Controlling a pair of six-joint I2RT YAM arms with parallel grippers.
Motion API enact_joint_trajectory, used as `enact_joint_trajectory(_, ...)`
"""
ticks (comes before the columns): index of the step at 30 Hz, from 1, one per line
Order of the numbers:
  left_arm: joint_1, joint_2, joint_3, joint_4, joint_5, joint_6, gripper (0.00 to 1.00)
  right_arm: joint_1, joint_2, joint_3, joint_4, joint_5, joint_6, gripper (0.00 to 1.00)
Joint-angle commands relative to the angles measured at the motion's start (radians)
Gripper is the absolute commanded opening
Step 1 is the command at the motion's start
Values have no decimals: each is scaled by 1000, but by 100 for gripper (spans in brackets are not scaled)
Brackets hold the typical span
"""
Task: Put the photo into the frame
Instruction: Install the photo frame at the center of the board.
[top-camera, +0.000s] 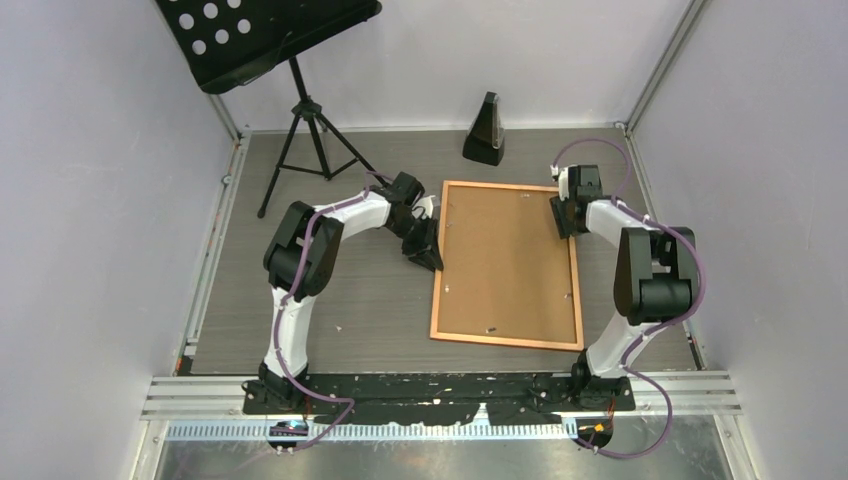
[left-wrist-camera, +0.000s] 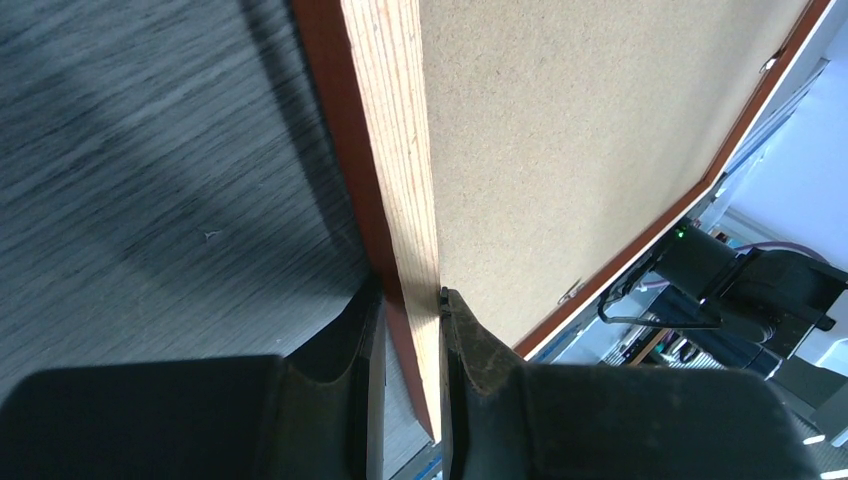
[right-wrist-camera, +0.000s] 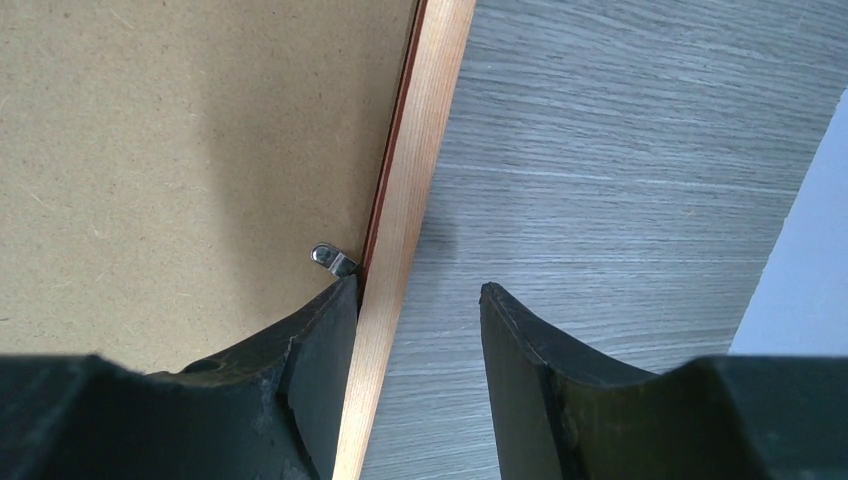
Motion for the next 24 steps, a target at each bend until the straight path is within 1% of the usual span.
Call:
enact_joint_trajectory(1,-19,43,-16,-50,-18,61,0,-19,34,69,17,54,53,53)
enact_joint_trajectory(8,-45,53,-8,-63,-20,77,0,-19,80,132,-42,34,99,53)
enact_joint_trajectory(16,-48,55,-8,-70,-19,88,0,-19,137,209,-101,-19,156,54)
enact_joint_trajectory(24,-57,65,4,-81,-19,95,0,-21,143,236,-126,-57,180,54)
